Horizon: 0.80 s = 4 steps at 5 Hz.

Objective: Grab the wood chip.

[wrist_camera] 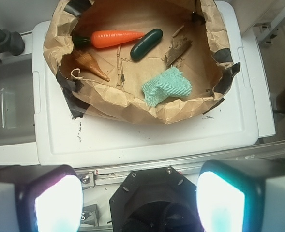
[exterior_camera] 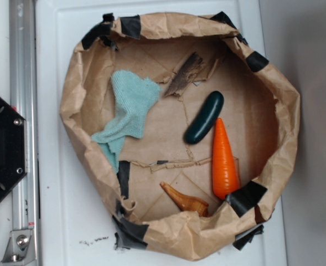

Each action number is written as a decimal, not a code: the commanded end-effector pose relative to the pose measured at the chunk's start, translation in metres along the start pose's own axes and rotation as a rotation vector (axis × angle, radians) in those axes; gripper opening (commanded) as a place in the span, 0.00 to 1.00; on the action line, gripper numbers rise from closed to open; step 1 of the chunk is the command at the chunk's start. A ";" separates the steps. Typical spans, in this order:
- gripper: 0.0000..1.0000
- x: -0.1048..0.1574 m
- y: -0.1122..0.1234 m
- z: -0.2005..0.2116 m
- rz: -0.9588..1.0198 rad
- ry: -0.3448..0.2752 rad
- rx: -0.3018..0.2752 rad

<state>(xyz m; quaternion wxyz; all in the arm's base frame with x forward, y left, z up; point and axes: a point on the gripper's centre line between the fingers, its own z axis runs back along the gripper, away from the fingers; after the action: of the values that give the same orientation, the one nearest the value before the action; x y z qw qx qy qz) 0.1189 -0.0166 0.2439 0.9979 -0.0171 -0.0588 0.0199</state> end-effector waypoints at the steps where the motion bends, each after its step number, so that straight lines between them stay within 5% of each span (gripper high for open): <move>1: 1.00 0.000 0.000 0.000 0.000 0.000 0.000; 2: 1.00 0.042 0.017 -0.039 0.108 -0.049 0.053; 3: 1.00 0.077 0.032 -0.069 0.196 -0.024 0.062; 4: 1.00 0.099 0.052 -0.086 0.442 -0.103 0.084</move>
<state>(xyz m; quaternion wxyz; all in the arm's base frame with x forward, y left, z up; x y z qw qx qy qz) 0.2260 0.0264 0.1608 0.9689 0.0136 -0.0907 0.2300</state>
